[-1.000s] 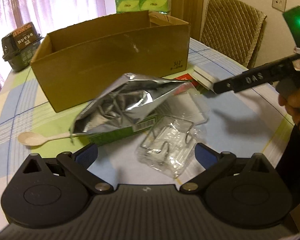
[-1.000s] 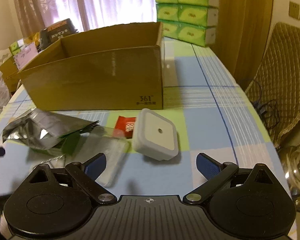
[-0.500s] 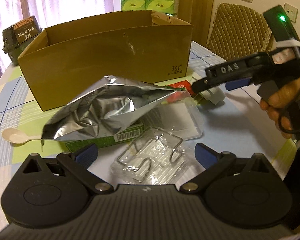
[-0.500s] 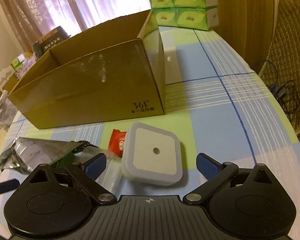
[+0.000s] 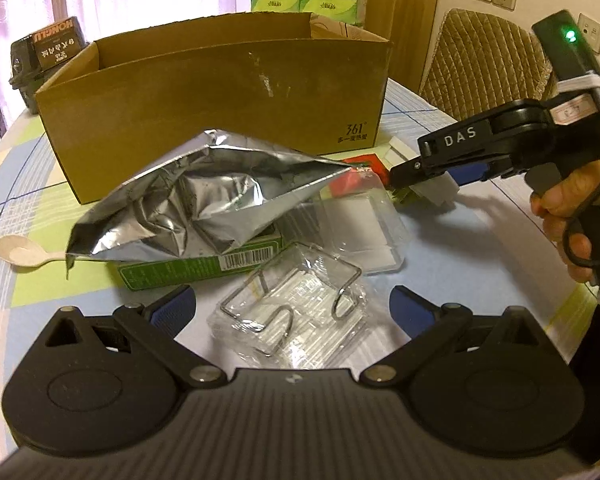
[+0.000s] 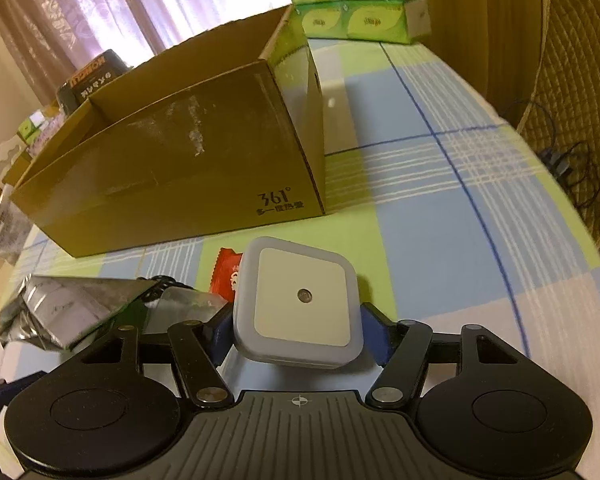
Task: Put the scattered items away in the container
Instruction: 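Grasp the clear plastic tray with the left tool while the right tool grasps the white night light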
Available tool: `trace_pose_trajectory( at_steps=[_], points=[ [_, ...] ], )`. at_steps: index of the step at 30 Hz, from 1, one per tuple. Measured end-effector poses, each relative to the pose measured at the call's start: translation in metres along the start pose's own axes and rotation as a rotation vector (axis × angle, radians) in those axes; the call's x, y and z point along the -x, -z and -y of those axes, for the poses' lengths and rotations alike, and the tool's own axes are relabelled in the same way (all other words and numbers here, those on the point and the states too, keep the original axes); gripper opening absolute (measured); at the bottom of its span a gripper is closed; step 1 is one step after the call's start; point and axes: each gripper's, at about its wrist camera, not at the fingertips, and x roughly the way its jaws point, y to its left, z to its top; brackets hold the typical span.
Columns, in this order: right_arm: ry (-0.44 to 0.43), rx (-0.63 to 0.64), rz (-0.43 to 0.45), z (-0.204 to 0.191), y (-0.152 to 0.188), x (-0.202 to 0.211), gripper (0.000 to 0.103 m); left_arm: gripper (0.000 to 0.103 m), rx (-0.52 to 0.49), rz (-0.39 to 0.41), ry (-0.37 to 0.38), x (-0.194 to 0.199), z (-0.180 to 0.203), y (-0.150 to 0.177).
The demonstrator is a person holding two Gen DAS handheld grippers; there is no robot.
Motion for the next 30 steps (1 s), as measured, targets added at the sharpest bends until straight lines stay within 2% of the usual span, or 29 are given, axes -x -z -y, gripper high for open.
trace_pose_trajectory(
  at_steps=[3,10,19,23,26,30],
  points=[
    [0.023,0.037,0.008,-0.004,0.003,0.006,0.067,0.101,0.003,-0.013,-0.006,-0.004,0.002,0.001],
    [0.044,0.064,0.020,-0.007,0.010,0.011,0.067,0.101,0.096,-0.014,-0.036,-0.015,0.003,-0.004],
    [0.044,0.069,0.018,-0.007,0.016,0.016,0.067,0.099,0.073,-0.040,-0.083,-0.003,-0.016,0.003],
    [0.049,0.078,0.025,-0.012,0.022,0.021,0.067,0.099,0.106,-0.051,-0.115,0.006,-0.023,0.010],
    [0.057,0.081,0.026,-0.015,0.029,0.024,0.067,0.099,0.140,-0.047,-0.110,0.010,-0.022,0.013],
    [0.061,0.085,0.021,-0.017,0.036,0.026,0.067,0.099,0.137,-0.043,-0.116,0.005,-0.016,0.013]
  ],
)
